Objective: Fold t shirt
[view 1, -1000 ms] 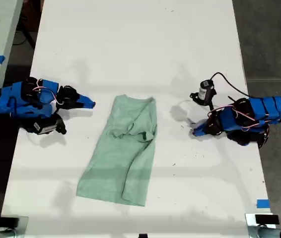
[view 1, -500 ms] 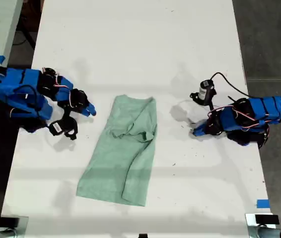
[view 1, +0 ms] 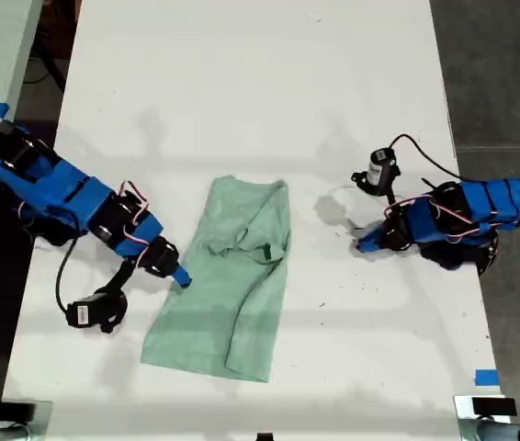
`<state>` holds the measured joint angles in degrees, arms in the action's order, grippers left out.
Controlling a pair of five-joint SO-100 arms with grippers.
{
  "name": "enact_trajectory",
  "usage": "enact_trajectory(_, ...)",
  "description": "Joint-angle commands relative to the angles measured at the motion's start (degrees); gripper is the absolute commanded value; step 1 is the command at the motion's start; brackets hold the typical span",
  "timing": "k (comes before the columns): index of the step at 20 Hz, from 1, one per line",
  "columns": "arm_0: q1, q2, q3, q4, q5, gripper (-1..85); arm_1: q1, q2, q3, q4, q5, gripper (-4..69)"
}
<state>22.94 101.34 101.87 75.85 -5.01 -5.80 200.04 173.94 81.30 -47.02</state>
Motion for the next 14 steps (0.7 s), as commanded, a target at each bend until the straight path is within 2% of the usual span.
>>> enact_trajectory(1,5.7,-3.7,-1.8,-1.2,-4.7,22.2,-0.4,0.6,3.0,-1.9,-0.8,4.2)
enact_trajectory(6,9.3,-10.8,-1.5,-8.6,-7.9,23.5,-0.4,0.6,3.0,-1.9,-0.8,4.2)
enact_trajectory(12,4.8,-20.2,-2.9,-12.2,-8.6,23.1,-0.4,0.6,3.0,-1.9,-0.8,4.2)
enact_trajectory(13,4.2,-20.7,-3.6,-12.6,-7.7,10.1,-0.4,0.6,3.0,-1.9,-0.8,4.2)
enact_trajectory(14,3.4,-20.4,-4.0,-12.6,-7.7,1.0,-0.4,0.6,3.0,-1.9,-0.8,4.2)
